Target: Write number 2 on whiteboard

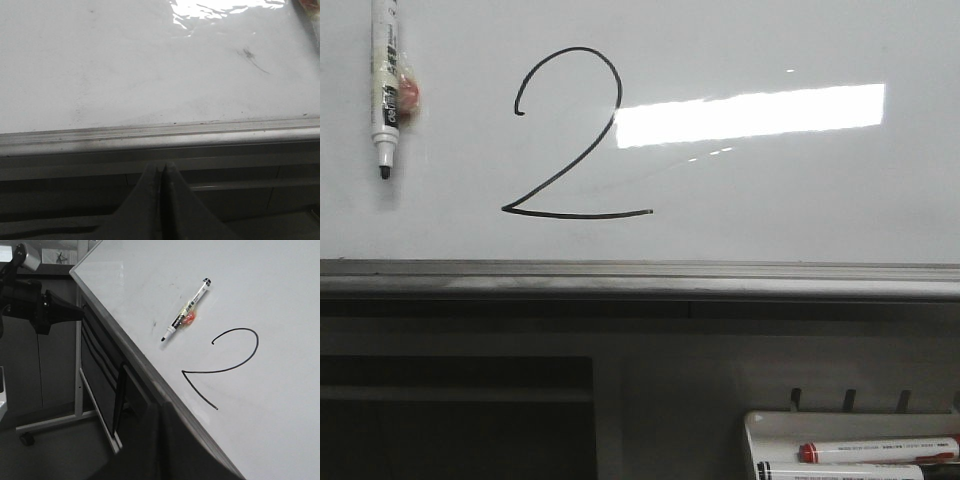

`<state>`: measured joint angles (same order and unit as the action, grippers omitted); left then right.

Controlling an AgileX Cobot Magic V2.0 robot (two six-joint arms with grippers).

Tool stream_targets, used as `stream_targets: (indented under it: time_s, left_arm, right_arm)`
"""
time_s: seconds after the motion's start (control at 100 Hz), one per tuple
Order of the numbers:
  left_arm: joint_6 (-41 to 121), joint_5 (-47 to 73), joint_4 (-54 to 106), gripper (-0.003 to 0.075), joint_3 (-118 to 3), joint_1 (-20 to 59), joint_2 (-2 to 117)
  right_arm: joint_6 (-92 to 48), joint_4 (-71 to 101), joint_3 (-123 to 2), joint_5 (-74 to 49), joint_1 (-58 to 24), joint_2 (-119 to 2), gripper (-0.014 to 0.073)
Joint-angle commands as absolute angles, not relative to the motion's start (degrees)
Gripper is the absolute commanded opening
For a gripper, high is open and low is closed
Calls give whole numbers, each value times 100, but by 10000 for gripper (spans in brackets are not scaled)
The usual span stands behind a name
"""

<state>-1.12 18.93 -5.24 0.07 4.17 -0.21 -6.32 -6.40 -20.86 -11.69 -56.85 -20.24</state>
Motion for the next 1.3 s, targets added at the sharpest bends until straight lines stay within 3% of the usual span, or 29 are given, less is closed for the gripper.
stream_targets:
  time_s: [0.0, 0.22, 0.5, 0.67, 1.01, 1.16, 1.29]
  left_arm:
    - [-158, 1538, -538, -20, 69, 400, -180]
    - [-158, 1538, -538, -20, 69, 400, -180]
    - [-158, 1538, -538, -20, 69, 400, -180]
    - [-158, 1538, -538, -20, 69, 400, -180]
    - [-158, 1538, -538, -20, 69, 400, -180]
    - [-158, 1538, -538, -20, 69, 400, -180]
    - [-158, 1538, -538, -20, 69, 400, -170]
  right_arm:
    - [-627, -662, -2227, -808, -5658, -2048, -61]
    - [0, -887, -2190, -187, -5042, -2048, -61]
    - [0, -382, -1524, 2125, -2146, -2048, -61]
    - [0, 56, -743, 2662, -782, -1958, -61]
    - [116, 95, 215, 1093, 299, -434, -61]
    - [116, 95, 227, -744, 443, 197, -61]
    - [116, 108, 227, -1494, 451, 168, -61]
